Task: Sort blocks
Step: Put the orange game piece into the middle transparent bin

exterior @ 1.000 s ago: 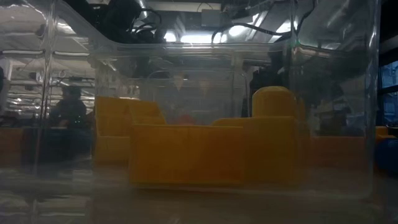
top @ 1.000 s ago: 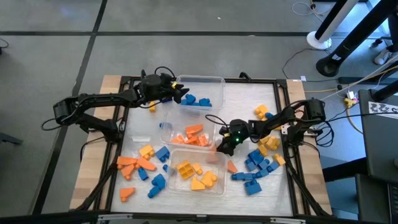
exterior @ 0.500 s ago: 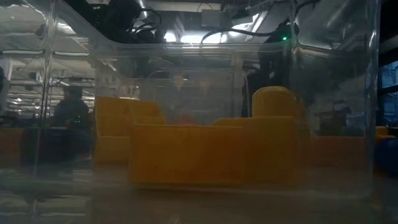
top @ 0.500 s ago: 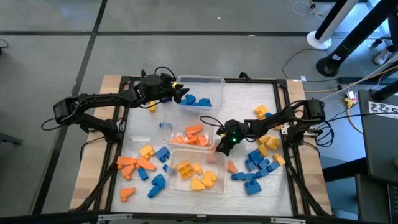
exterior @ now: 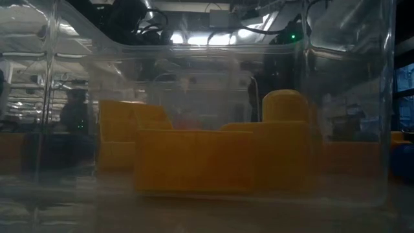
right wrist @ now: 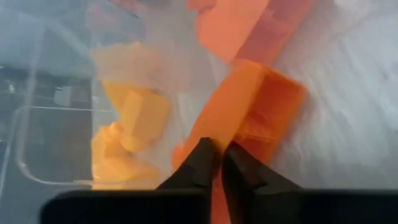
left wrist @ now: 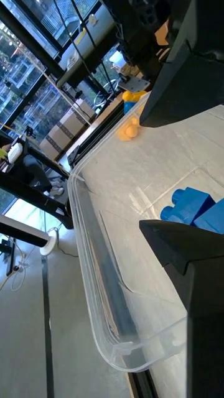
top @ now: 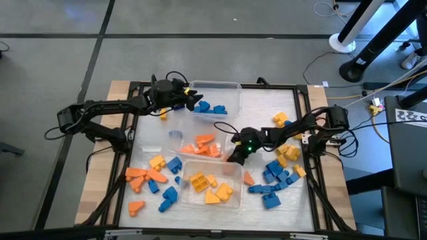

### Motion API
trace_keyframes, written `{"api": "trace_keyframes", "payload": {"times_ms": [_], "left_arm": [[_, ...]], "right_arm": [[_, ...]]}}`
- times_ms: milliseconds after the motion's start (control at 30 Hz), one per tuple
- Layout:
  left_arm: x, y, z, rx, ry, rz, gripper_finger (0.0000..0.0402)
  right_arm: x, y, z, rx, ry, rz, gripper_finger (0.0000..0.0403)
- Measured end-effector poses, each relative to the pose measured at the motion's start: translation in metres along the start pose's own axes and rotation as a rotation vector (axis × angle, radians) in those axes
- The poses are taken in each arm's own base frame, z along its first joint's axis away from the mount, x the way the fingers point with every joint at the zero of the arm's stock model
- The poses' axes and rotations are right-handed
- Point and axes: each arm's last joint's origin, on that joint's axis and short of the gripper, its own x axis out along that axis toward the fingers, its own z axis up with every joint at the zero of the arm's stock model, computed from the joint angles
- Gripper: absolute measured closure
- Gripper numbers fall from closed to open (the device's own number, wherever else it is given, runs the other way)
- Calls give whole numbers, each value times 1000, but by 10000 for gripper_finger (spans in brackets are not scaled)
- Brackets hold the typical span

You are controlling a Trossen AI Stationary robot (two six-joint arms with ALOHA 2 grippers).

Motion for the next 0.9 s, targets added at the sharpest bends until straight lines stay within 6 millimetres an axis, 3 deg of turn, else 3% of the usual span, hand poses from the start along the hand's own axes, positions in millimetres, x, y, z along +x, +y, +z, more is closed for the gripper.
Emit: {"api": "trace_keyframes", "payload": {"times_ms": [500,900], "left_arm": [[-2,-2,3,21,-21,-12,155],[-38,-13,26,228,-141,-59,155]], "right_arm": [[-3,9,4,-19,12,100,399],[-43,31,4,-53,9,22,401]]}}
